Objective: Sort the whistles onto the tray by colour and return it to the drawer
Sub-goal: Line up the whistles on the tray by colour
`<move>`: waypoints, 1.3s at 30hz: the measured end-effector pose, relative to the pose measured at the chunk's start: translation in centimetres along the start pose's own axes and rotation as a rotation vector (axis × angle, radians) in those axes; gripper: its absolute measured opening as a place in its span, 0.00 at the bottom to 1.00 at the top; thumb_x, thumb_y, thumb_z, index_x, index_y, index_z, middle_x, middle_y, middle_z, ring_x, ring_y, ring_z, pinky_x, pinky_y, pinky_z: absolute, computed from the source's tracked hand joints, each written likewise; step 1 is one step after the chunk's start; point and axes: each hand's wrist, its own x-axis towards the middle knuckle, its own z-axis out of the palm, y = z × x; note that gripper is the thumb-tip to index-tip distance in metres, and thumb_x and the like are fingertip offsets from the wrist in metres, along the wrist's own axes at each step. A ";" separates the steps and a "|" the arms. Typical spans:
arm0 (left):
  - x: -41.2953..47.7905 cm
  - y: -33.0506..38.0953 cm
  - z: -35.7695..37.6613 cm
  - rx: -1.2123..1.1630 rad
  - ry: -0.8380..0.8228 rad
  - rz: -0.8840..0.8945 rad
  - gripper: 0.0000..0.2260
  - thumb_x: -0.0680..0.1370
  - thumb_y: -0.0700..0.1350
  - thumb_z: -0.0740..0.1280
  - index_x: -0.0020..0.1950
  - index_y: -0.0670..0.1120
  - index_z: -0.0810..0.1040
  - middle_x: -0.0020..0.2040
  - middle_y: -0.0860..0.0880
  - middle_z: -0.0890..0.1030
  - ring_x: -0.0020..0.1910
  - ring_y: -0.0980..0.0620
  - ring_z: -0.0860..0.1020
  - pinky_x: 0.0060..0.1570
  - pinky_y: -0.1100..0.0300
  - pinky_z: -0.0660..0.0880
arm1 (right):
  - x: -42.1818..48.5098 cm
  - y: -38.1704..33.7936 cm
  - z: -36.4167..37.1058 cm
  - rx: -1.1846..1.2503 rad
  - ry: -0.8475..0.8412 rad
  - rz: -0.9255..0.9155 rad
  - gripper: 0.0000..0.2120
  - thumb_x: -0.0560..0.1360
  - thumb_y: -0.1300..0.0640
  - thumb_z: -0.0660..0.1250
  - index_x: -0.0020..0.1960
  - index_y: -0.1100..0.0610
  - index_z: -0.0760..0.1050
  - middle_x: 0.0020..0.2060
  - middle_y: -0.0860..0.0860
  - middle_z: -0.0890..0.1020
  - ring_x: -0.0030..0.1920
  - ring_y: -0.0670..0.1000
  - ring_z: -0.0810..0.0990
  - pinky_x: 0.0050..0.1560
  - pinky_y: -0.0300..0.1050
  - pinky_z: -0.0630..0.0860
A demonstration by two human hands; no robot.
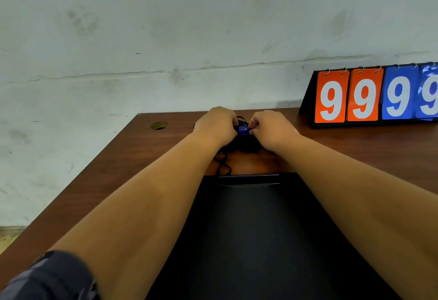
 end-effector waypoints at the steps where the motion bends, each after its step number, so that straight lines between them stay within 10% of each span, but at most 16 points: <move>1: -0.1 -0.1 0.0 -0.011 0.002 0.004 0.13 0.79 0.44 0.73 0.63 0.54 0.86 0.60 0.49 0.82 0.56 0.45 0.82 0.57 0.46 0.83 | -0.3 -0.2 -0.2 0.003 0.011 0.006 0.03 0.82 0.53 0.72 0.54 0.47 0.82 0.55 0.51 0.83 0.54 0.55 0.81 0.60 0.55 0.81; 17: -10.7 -2.8 -6.8 -0.481 0.053 -0.068 0.06 0.80 0.41 0.74 0.51 0.52 0.88 0.48 0.54 0.88 0.48 0.55 0.86 0.51 0.60 0.81 | -10.9 -7.0 -5.0 0.193 -0.089 -0.013 0.03 0.78 0.53 0.74 0.47 0.48 0.86 0.47 0.46 0.85 0.50 0.48 0.82 0.49 0.41 0.73; 22: -15.7 -6.7 -7.6 -0.426 -0.002 -0.171 0.06 0.81 0.42 0.73 0.53 0.50 0.88 0.48 0.55 0.88 0.46 0.57 0.86 0.48 0.59 0.82 | -15.2 -11.5 -2.0 0.166 -0.227 -0.008 0.08 0.76 0.54 0.72 0.47 0.54 0.89 0.44 0.51 0.87 0.47 0.52 0.85 0.55 0.51 0.84; 27: -19.3 -9.5 -6.7 -0.440 0.048 -0.274 0.06 0.81 0.43 0.71 0.52 0.49 0.88 0.48 0.55 0.86 0.47 0.55 0.84 0.42 0.61 0.78 | -17.5 -13.9 0.1 0.094 -0.210 0.042 0.08 0.76 0.54 0.71 0.39 0.55 0.80 0.39 0.54 0.82 0.37 0.54 0.80 0.34 0.45 0.75; 39: -20.5 -10.0 -6.0 -0.506 0.079 -0.310 0.08 0.81 0.44 0.67 0.50 0.51 0.86 0.48 0.56 0.86 0.48 0.52 0.83 0.46 0.57 0.78 | -18.8 -15.7 0.7 0.076 -0.274 0.026 0.12 0.76 0.45 0.73 0.41 0.53 0.79 0.39 0.51 0.82 0.42 0.55 0.82 0.48 0.52 0.82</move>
